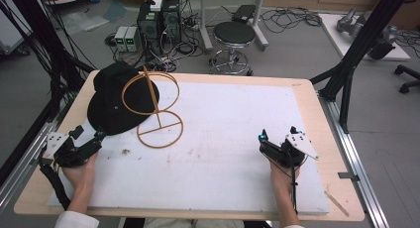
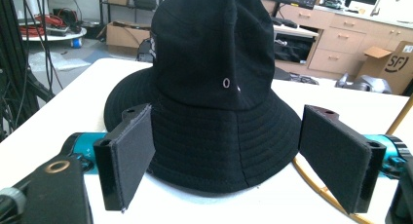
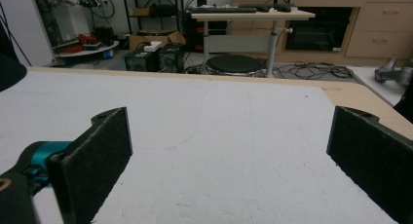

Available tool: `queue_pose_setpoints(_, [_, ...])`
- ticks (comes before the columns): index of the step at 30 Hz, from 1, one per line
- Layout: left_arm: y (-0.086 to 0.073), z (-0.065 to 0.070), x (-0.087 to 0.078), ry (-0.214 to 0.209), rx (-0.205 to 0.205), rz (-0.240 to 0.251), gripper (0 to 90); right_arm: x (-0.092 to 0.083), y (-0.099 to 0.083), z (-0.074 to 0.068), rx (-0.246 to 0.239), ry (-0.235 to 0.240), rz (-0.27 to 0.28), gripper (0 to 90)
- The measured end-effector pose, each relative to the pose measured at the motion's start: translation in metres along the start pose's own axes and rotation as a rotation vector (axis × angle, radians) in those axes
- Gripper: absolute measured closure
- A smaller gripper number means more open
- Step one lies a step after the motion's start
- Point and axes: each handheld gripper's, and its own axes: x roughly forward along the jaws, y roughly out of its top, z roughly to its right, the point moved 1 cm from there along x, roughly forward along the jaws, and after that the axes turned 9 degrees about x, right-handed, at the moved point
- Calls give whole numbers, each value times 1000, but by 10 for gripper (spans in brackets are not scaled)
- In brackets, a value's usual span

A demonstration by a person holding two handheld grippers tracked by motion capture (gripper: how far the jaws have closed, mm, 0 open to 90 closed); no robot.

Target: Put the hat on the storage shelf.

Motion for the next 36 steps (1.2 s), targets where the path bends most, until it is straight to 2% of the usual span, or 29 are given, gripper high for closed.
queue_pose_setpoints(19, [0, -2, 0, 3, -16, 1, 213, 0, 0, 0, -1, -4, -4, 17])
queue_pose_setpoints(24, [0, -1, 0, -8, -17, 0, 212, 0, 0, 0, 0, -4, -4, 17])
queue_pose_setpoints(32, [3, 4, 2, -27, 1, 2, 211, 1, -1, 1, -4, -2, -6, 17])
queue_pose_setpoints(36, [10, 7, 4, -37, 11, 3, 214, 0, 0, 0, 1, 0, -8, 17])
